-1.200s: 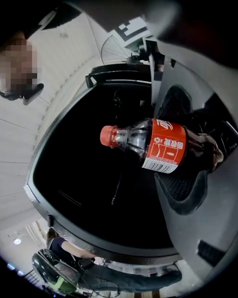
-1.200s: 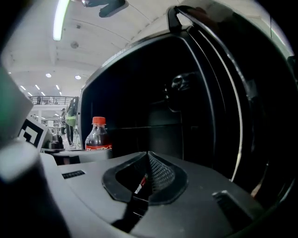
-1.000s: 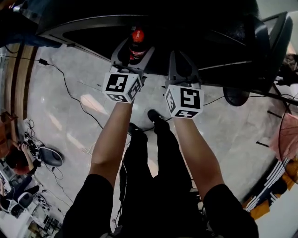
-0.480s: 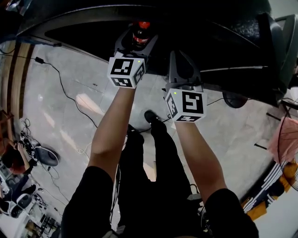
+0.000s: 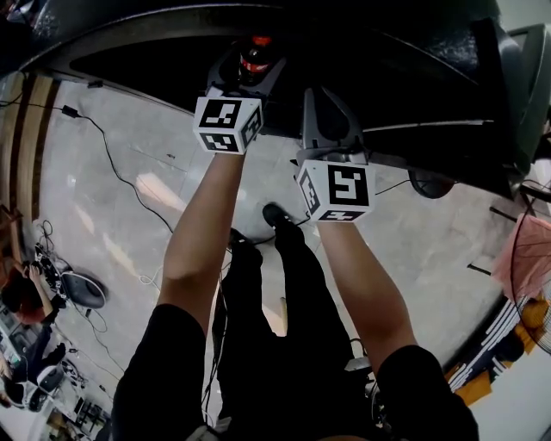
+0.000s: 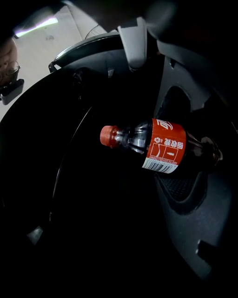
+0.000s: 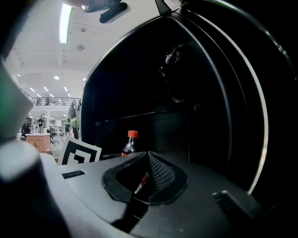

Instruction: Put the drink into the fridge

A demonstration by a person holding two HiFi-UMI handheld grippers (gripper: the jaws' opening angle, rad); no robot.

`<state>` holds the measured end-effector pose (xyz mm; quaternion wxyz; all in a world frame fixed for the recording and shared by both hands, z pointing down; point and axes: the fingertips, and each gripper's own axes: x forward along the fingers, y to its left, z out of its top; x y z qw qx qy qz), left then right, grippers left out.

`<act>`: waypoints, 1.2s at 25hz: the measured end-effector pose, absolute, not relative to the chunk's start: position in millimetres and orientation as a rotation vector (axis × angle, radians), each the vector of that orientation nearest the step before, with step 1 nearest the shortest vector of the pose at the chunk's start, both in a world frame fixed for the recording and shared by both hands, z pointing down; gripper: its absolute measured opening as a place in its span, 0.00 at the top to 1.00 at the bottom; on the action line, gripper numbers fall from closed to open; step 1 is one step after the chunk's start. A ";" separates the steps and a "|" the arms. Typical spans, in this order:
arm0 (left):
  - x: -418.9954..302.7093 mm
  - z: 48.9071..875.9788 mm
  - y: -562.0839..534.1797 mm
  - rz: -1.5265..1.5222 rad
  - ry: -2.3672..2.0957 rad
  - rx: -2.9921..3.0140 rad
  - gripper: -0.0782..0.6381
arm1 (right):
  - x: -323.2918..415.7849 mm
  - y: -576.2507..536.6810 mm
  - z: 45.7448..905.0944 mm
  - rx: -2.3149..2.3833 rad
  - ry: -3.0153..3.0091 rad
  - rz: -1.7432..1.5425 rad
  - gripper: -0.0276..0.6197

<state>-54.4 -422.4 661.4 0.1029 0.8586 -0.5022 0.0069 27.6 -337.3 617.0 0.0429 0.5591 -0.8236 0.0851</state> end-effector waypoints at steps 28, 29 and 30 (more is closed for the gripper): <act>-91.2 649.2 -317.4 -0.017 -1.455 2.403 0.53 | 3.0 -302.9 628.4 1.637 -2.429 0.247 0.92; -96.2 642.2 -307.7 -0.033 -1.464 2.398 0.63 | -2.8 -296.2 623.2 1.619 -2.432 0.212 0.92; -101.6 634.8 -298.3 -0.049 -1.474 2.390 0.74 | -8.3 -289.2 617.5 1.602 -2.435 0.184 0.92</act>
